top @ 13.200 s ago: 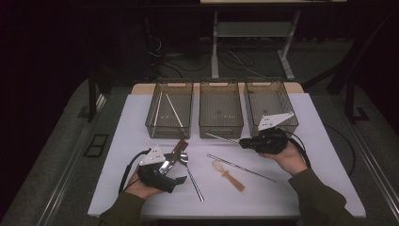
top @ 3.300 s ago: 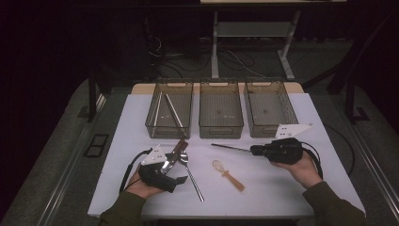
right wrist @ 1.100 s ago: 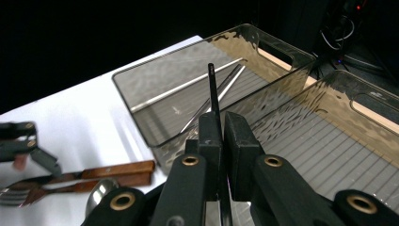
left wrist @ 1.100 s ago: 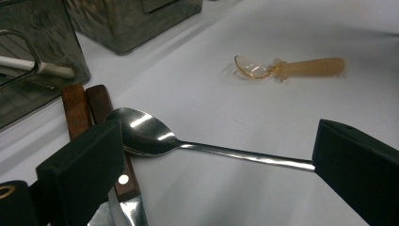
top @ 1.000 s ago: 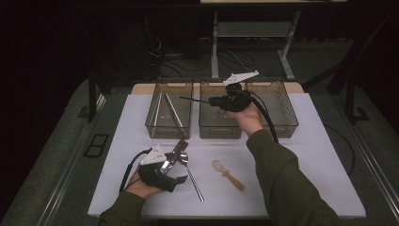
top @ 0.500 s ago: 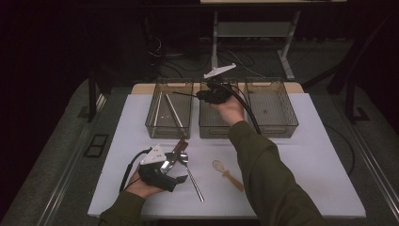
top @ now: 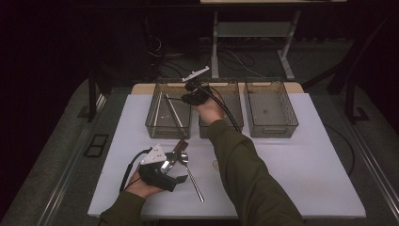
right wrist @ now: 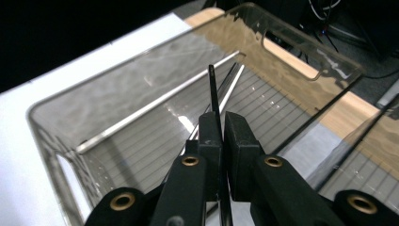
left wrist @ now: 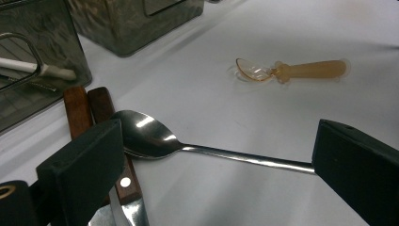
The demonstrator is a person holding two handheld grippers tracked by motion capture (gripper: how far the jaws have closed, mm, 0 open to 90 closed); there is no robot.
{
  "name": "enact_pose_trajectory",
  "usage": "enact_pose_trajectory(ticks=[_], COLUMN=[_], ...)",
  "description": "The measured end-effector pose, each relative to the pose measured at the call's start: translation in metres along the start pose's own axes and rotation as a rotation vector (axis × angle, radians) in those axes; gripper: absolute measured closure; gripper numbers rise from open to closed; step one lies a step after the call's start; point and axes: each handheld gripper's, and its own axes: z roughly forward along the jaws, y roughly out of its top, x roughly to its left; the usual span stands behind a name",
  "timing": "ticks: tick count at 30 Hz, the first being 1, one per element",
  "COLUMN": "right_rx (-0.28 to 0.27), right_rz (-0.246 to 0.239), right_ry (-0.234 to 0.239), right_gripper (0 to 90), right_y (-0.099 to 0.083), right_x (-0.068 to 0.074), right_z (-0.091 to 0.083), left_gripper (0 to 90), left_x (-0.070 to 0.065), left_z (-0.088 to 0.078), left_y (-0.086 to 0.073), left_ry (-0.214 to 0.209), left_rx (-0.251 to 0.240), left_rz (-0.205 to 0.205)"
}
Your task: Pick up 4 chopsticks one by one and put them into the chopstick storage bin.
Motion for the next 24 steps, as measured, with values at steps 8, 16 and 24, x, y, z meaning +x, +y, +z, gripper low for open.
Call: enact_pose_trajectory(ticks=[8, 16, 24], right_rx=[0.031, 0.018, -0.010], right_rz=[0.002, -0.012, 0.045], right_ry=[-0.034, -0.076, 0.004], right_gripper=[85.7, 69.5, 50.6], right_y=[0.006, 0.014, 0.011], right_x=[0.008, 0.021, 0.014], right_z=[0.030, 0.043, 0.019], left_gripper=[1.6, 1.5, 1.5], left_x=[0.001, 0.003, 0.002], left_z=[0.000, -0.003, -0.002], left_y=[0.001, 0.000, 0.000], left_ry=[-0.006, -0.005, -0.004], left_rx=[-0.007, -0.019, -0.013], left_rz=[-0.003, -0.010, -0.007])
